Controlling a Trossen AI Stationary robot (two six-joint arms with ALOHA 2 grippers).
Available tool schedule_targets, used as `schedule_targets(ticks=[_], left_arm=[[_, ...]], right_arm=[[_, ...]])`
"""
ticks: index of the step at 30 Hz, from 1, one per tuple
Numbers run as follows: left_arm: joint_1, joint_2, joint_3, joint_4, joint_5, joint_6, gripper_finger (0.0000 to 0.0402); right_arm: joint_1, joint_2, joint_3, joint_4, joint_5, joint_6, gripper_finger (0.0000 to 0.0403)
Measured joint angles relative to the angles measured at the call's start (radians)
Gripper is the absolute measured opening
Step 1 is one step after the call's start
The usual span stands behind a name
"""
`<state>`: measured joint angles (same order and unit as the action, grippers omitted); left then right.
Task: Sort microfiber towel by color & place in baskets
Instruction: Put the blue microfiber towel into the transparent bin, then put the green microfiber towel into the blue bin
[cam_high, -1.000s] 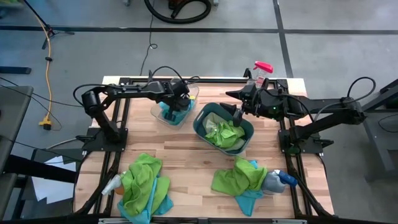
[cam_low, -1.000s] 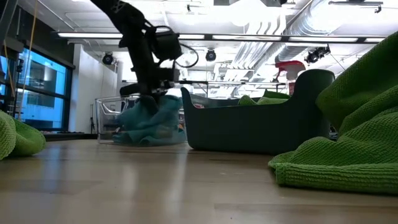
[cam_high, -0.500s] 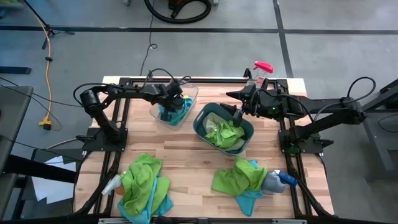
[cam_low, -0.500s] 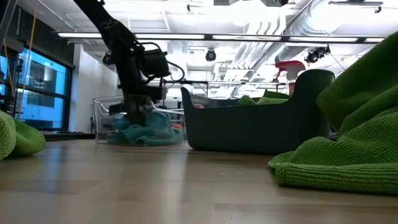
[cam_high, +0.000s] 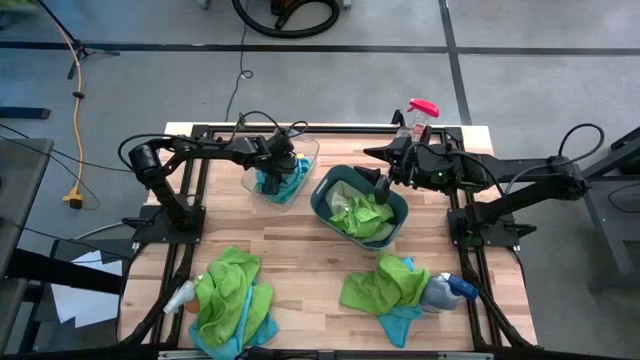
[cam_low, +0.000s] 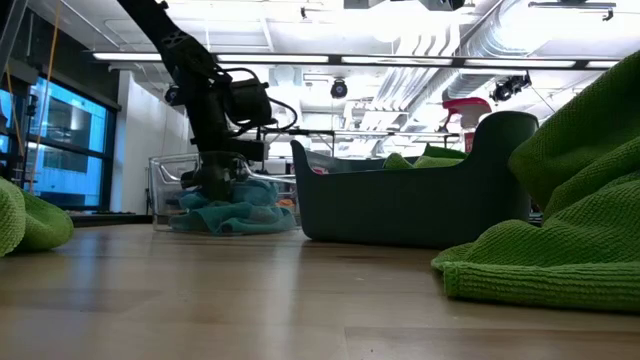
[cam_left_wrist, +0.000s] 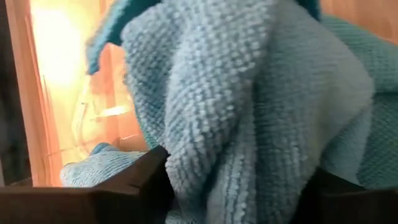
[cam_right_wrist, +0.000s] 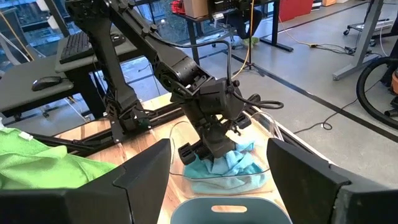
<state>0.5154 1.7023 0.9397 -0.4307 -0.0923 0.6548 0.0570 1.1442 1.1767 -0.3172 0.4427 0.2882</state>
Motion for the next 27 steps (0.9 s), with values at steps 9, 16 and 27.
schedule_targets(ticks=[9,16,27], left_arm=[[-0.006,0.002,0.153,-0.226,-0.017,-0.046,0.0275],[-0.004,-0.001,0.341,-0.486,0.054,-0.087,0.0280],[-0.027,-0.191,0.493,-0.563,0.134,-0.358,0.0280]], right_arm=[[0.000,0.000,0.000,0.000,0.000,-0.032,0.0264],[0.000,0.000,0.000,0.000,0.000,-0.049,0.0264],[0.000,0.000,0.000,0.000,0.000,-0.139,0.0264]])
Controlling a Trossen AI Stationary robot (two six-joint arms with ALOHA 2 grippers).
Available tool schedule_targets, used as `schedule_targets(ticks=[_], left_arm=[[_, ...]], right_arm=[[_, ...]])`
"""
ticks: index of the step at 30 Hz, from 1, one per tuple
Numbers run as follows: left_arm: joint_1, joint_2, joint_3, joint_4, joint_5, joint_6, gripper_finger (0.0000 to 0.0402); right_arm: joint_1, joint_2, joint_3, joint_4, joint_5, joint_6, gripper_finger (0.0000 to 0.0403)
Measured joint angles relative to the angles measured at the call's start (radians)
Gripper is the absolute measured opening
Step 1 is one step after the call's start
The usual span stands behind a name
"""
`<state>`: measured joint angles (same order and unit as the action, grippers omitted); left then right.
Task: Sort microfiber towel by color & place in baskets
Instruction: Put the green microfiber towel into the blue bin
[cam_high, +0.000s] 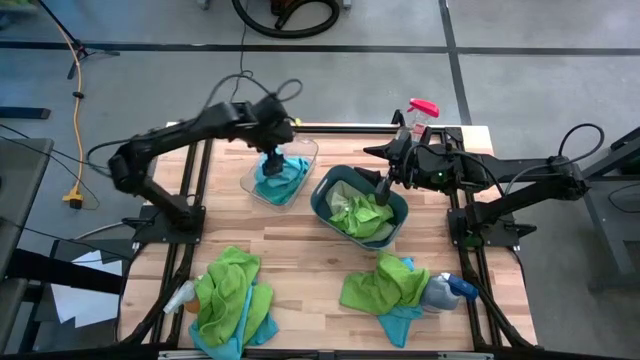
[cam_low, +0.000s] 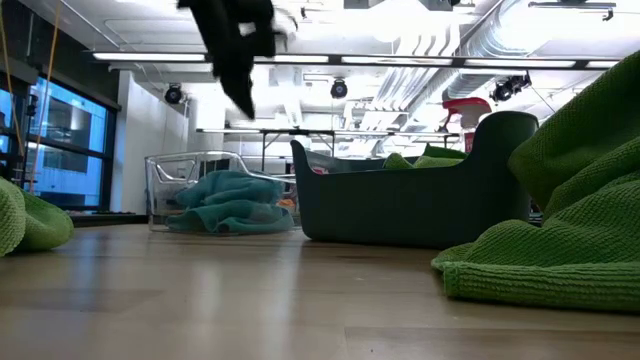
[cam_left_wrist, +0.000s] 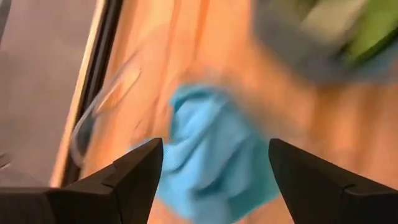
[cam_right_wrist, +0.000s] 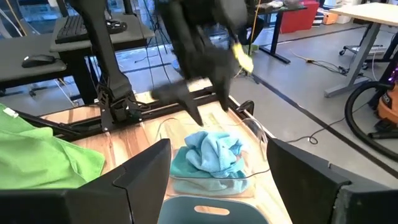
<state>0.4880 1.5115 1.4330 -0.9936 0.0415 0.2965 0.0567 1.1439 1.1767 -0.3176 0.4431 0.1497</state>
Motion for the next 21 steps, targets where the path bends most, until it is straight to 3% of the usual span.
schedule_targets(ticks=[3,8,12,16,21], left_arm=[[-0.056,-0.110,0.000,0.043,0.048,-0.123,0.0280],[-0.223,-0.263,0.000,0.170,0.004,-0.325,0.0280],[-0.376,-0.329,0.000,0.276,-0.156,-0.481,0.0280],[-0.516,-0.340,0.000,0.327,-0.355,-0.583,0.0280],[-0.660,-0.332,-0.075,0.483,-0.448,-0.609,0.0280]], right_arm=[[0.000,0.000,0.000,0.000,0.000,0.003,0.0264],[-0.010,0.000,0.000,0.000,-0.001,-0.001,0.0264],[-0.028,0.000,0.000,-0.004,-0.052,-0.001,0.0264],[-0.048,0.000,0.000,-0.004,-0.212,0.006,0.0264],[-0.049,0.000,0.000,0.002,-0.344,0.017,0.0264]])
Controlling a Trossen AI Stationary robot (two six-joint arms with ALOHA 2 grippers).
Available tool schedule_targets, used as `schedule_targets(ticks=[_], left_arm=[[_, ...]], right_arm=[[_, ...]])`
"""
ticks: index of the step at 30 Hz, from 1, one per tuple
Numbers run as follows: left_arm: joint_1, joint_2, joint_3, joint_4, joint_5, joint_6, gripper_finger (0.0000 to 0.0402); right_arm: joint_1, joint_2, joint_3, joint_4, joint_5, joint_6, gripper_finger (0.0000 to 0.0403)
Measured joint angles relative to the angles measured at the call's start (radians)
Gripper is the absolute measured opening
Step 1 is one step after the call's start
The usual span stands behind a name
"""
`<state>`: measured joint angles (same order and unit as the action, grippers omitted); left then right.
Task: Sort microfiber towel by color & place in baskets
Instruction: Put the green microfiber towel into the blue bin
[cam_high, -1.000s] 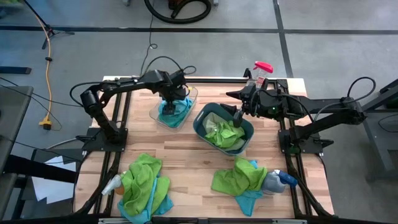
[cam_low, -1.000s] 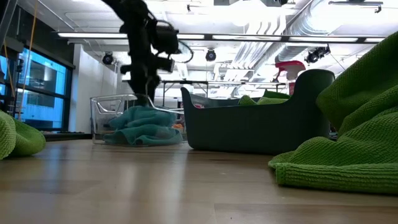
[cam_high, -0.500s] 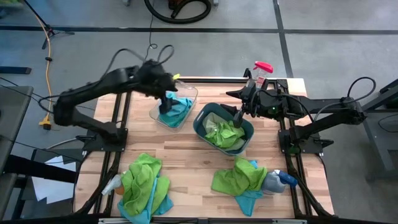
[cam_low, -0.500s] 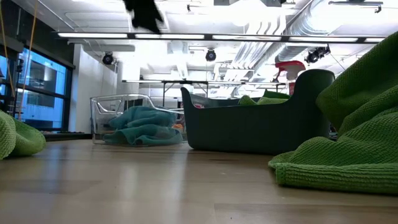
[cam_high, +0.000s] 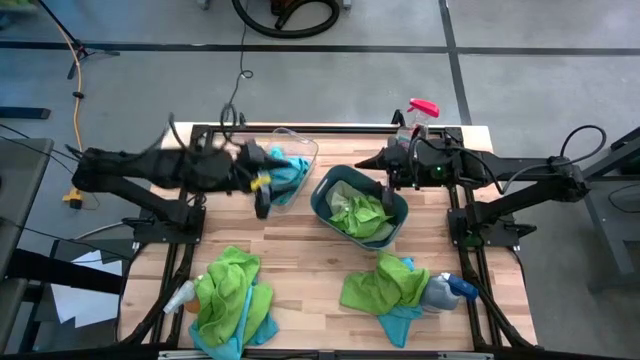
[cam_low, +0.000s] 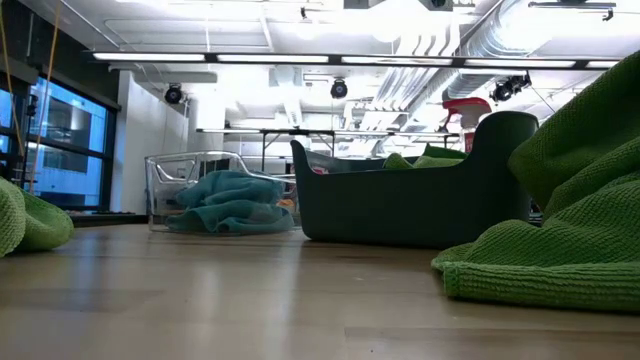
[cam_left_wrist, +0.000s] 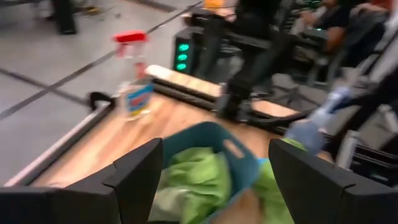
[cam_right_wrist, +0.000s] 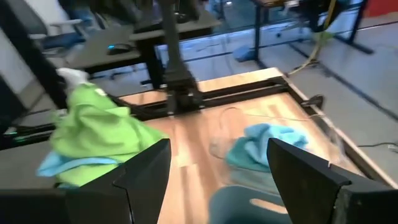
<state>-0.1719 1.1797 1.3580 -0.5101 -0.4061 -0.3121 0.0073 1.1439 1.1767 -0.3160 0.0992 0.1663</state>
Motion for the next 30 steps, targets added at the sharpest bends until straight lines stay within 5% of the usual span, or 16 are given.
schedule_targets(ticks=[7,15,27,30], left_arm=[[-0.095,-0.001,-0.234,0.387,0.013,-0.006,0.0280],[-0.090,-0.001,-0.316,0.631,0.294,0.073,0.0280],[-0.090,-0.006,-0.317,0.614,0.142,0.079,0.0280],[-0.090,-0.006,-0.317,0.615,0.095,0.059,0.0280]], right_arm=[[0.038,0.000,0.000,0.044,-0.089,0.138,0.0264],[0.098,0.000,0.000,0.089,-0.097,0.148,0.0264],[0.124,0.001,0.000,0.075,-0.113,0.279,0.0264],[0.124,0.001,0.000,0.013,-0.252,0.387,0.0264]])
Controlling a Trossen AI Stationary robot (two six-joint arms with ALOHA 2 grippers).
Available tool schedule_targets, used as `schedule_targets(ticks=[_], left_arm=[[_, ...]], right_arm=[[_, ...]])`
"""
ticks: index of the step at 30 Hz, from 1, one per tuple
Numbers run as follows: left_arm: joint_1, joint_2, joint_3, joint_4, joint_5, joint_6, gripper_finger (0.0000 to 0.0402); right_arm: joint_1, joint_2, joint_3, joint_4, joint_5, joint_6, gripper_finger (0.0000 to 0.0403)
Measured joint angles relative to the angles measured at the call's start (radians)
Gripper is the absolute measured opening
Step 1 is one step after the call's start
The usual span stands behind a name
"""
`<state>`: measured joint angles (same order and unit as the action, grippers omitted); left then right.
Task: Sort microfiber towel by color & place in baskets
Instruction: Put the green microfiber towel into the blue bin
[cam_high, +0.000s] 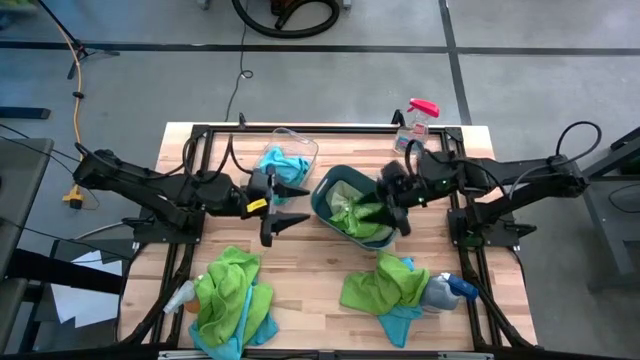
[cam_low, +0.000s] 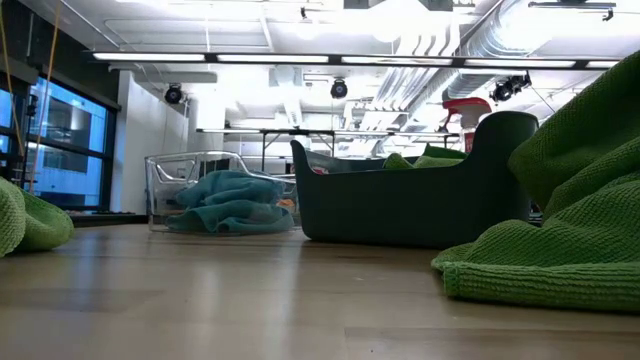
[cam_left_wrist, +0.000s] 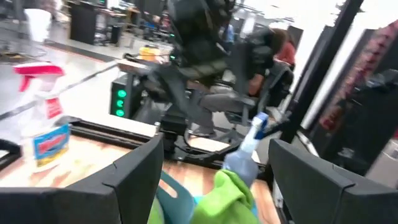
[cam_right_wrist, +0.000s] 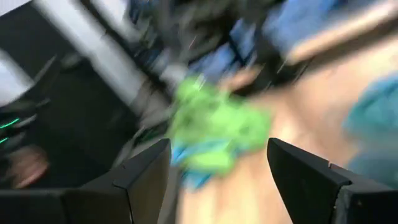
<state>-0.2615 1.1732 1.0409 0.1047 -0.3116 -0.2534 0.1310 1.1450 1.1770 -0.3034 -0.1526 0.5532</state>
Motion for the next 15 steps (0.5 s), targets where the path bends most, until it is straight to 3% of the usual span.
schedule_targets(ticks=[3,5,15], left_arm=[[0.000,0.000,0.000,0.005,-0.037,-0.004,0.0280],[0.000,0.000,0.000,0.008,-0.052,-0.005,0.0280],[0.000,0.000,0.000,0.010,-0.097,-0.007,0.0280]], right_arm=[[0.018,0.006,0.000,-0.085,-0.155,0.114,0.0264],[0.043,0.011,0.000,-0.156,-0.193,0.164,0.0264],[0.217,0.166,0.000,-0.485,-0.196,0.203,0.0264]])
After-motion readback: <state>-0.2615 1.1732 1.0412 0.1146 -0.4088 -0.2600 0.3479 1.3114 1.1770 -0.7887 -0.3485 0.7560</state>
